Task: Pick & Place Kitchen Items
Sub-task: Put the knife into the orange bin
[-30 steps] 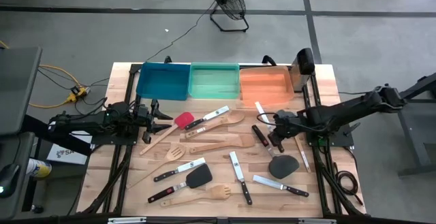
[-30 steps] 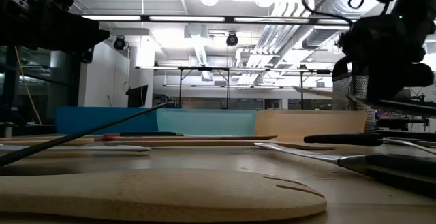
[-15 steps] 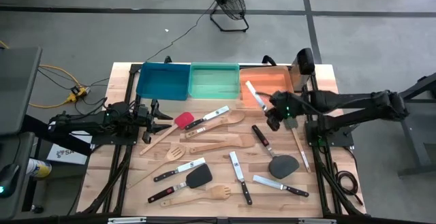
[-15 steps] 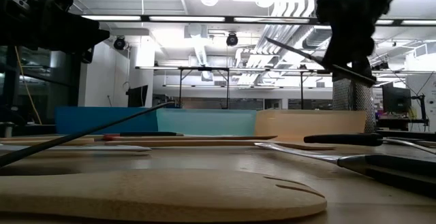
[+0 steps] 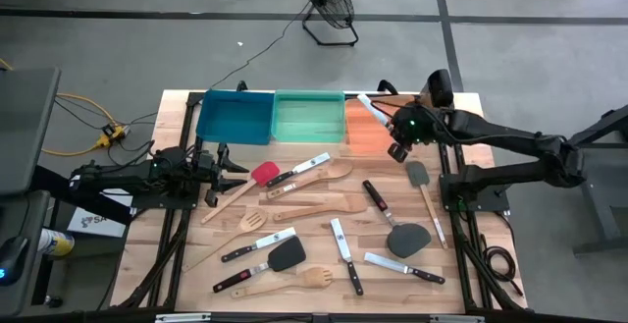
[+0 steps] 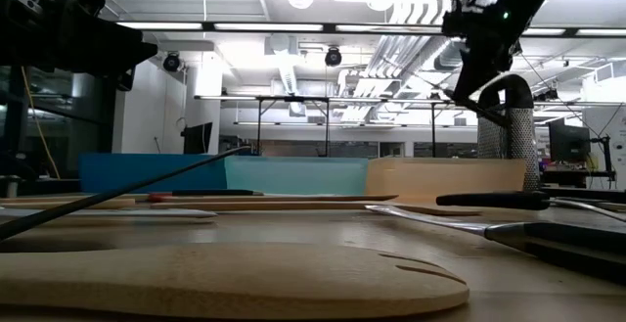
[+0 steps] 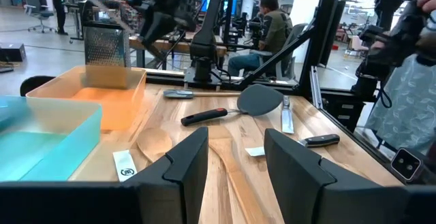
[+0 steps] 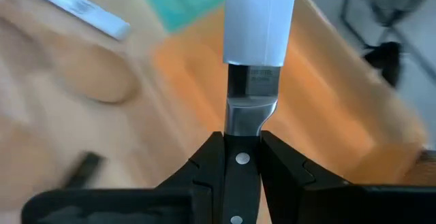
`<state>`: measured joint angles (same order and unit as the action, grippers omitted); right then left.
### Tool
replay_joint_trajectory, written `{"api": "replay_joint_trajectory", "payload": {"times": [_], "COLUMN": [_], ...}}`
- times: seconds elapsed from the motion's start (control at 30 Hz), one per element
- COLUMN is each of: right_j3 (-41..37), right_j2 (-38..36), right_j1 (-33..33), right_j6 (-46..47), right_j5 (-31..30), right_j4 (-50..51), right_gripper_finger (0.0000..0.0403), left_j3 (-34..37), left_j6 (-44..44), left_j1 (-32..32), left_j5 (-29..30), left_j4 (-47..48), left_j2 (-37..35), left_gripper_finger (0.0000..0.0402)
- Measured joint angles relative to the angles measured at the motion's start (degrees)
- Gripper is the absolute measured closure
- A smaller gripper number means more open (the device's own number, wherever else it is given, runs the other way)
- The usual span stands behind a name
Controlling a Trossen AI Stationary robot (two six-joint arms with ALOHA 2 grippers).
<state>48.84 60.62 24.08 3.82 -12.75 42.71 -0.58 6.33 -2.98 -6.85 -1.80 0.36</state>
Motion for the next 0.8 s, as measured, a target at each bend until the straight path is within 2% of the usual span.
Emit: {"api": "replay_joint_trajectory", "payload": {"times": [0.27, 0.4, 0.5, 0.8], "right_j3": [0.0, 0.0, 0.0, 0.0], "right_j2": [7.85, 11.02, 13.1, 19.24], "right_j1": [6.37, 8.49, 10.17, 13.55], "right_j6": [-10.04, -15.59, -19.55, -20.62], "right_j5": [-2.91, -6.67, -6.78, -6.37], "right_j4": [-3.18, -5.76, -6.17, -6.15], "right_gripper_finger": [0.0338, 0.0338, 0.0338, 0.0338], "left_j3": [0.0, 0.0, 0.0, 0.0], "left_j6": [0.0, 0.0, 0.0, 0.0], "left_j1": [0.0, 0.02, 0.02, 0.0], "left_j5": [0.0, 0.01, 0.0, 0.02], "left_j4": [0.0, 0.0, 0.0, 0.0], "left_j2": [0.0, -0.01, -0.01, 0.0], "left_gripper_finger": [0.0258, 0.0258, 0.0258, 0.0258]}}
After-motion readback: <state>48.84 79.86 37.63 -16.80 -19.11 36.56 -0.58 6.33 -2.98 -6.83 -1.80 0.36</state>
